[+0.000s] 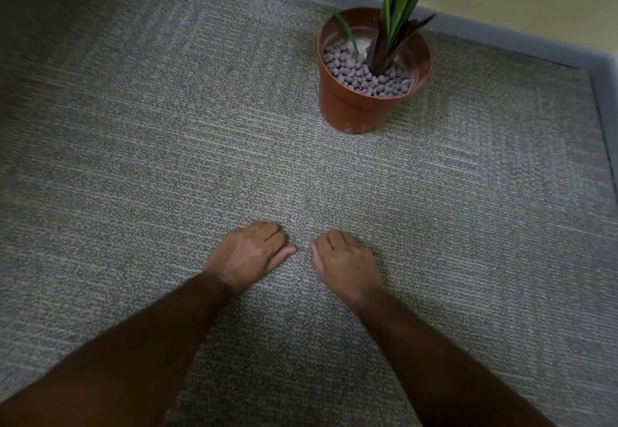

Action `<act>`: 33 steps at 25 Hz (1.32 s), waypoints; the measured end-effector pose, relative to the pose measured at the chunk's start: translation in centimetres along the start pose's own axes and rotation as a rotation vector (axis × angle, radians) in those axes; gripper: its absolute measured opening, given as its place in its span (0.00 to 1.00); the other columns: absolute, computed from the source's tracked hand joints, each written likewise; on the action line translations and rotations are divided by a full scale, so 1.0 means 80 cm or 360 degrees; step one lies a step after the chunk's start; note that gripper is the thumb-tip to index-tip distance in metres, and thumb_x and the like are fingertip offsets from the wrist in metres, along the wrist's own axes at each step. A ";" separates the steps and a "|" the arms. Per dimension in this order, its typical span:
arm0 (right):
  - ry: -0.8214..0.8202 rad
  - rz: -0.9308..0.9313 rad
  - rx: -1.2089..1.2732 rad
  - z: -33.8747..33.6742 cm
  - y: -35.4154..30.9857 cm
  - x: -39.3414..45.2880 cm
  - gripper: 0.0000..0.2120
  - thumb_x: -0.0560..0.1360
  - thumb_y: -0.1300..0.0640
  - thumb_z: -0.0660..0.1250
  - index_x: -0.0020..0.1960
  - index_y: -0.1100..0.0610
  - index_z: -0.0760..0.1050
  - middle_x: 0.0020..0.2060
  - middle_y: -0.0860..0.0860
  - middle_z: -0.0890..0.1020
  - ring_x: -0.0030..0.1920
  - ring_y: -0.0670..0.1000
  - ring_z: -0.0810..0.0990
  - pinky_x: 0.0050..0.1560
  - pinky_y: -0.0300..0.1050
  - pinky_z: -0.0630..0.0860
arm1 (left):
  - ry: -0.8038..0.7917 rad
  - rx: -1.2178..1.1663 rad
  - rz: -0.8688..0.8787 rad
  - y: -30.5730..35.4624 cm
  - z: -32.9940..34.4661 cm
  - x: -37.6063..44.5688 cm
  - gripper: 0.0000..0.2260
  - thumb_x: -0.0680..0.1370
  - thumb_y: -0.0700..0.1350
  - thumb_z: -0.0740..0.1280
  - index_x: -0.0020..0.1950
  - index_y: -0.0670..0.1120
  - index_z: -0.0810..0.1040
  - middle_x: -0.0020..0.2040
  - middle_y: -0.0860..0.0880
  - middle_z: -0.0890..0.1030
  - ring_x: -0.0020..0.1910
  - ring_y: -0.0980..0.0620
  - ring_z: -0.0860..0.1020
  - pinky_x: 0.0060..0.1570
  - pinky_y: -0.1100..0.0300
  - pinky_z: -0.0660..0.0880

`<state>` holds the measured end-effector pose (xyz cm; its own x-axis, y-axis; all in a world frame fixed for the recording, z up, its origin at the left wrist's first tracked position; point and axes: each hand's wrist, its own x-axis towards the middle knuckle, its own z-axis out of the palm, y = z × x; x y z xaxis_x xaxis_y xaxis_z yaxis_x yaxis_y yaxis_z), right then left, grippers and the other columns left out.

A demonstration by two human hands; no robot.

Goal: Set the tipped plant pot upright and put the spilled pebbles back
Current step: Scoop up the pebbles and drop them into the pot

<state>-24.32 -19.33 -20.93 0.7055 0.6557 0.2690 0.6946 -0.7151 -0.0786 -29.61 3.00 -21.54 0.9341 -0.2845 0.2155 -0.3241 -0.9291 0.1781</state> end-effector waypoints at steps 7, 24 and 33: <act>0.0021 -0.0121 -0.0006 -0.001 0.003 0.005 0.19 0.84 0.52 0.57 0.39 0.55 0.77 0.32 0.52 0.78 0.32 0.52 0.75 0.25 0.45 0.74 | 0.0089 0.0041 0.0097 -0.001 0.001 0.001 0.12 0.84 0.52 0.64 0.45 0.48 0.80 0.41 0.50 0.80 0.36 0.51 0.77 0.29 0.55 0.75; -0.0222 0.0986 0.0802 -0.024 -0.013 0.045 0.20 0.81 0.56 0.62 0.29 0.53 0.69 0.23 0.48 0.69 0.23 0.48 0.63 0.27 0.43 0.59 | -0.0087 -0.0192 -0.0143 -0.002 -0.008 0.029 0.26 0.85 0.65 0.51 0.42 0.51 0.80 0.34 0.53 0.80 0.28 0.54 0.76 0.29 0.55 0.76; 0.0060 0.2353 0.3634 -0.068 -0.027 0.064 0.18 0.82 0.54 0.60 0.33 0.54 0.68 0.27 0.50 0.71 0.24 0.46 0.66 0.21 0.36 0.58 | 0.0662 -0.2891 -0.2256 0.080 -0.069 0.122 0.23 0.85 0.57 0.58 0.33 0.48 0.69 0.25 0.51 0.70 0.20 0.55 0.66 0.18 0.65 0.63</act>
<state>-22.96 -15.73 -14.20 0.5985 0.3205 -0.7342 -0.7244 0.6079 -0.3251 -23.42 -4.44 -13.01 0.6199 0.3704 -0.6918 0.2850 0.7152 0.6382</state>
